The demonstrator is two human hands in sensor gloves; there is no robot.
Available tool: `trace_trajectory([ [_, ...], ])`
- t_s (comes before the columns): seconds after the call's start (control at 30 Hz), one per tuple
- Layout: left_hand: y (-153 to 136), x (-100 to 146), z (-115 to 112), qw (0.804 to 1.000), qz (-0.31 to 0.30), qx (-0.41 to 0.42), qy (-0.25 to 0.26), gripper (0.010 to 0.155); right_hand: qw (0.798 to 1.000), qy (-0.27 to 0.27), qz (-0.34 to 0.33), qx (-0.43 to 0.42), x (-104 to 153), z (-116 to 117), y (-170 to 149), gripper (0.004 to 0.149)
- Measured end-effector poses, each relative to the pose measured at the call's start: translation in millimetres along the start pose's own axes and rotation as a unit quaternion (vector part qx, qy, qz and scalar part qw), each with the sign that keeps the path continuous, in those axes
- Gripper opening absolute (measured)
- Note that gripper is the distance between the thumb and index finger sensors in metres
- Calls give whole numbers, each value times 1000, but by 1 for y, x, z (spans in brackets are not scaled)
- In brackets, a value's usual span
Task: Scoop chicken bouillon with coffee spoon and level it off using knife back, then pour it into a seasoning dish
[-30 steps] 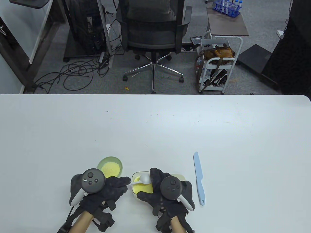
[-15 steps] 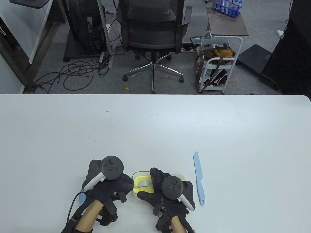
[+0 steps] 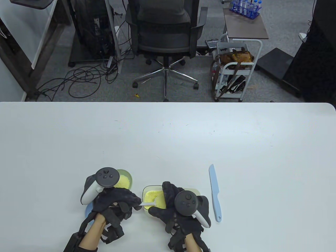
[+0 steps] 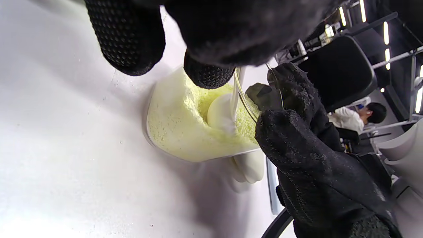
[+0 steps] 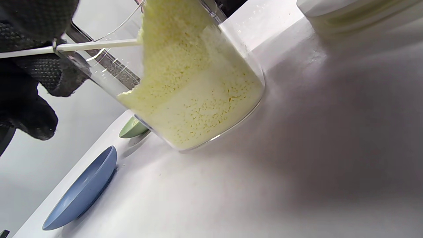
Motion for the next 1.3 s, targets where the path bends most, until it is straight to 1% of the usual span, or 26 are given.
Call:
trace_trajectory([
  [0.17, -6, 8, 4, 999, -16, 22, 17, 45, 1000, 0, 0, -2, 0, 0, 0, 95],
  [0.37, -20, 22, 11, 996, -42, 73, 38, 46, 1000, -1, 1, -3, 0, 0, -1, 95],
  [0.67, -33, 32, 9, 984, -99, 146, 38, 46, 1000, -1, 3, -6, 1, 1, -1, 95],
  [0.8, -35, 36, 11, 984, -102, 139, 42, 46, 1000, -2, 4, -8, 1, 1, -2, 95],
  [1.03, -38, 42, 13, 980, -114, 152, 51, 46, 1000, -1, 2, -14, 1, 2, -3, 95],
  [1.13, -38, 43, 12, 980, -118, 155, 50, 46, 1000, 6, -6, 2, 8, -6, -6, 96],
  [1.2, -38, 43, 12, 979, -121, 157, 50, 46, 1000, -15, -8, -5, 17, -22, -11, 94],
  [1.27, -38, 43, 12, 979, -122, 157, 51, 46, 997, -71, 24, -11, 30, -40, -20, 88],
  [1.3, -38, 43, 12, 979, -123, 157, 52, 46, 991, -122, 52, -3, 38, -51, -27, 84],
])
Point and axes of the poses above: the tracker on the back of each hand, its own y axis roughly to the thumb side, its own x axis roughly from the fingertips to the wrist, z = x × y, the point moved 2 cm from there along -x, roughly from the wrist to the fingertips, and after that the axes turned 8 degrees about x, right-handed, at the moved point
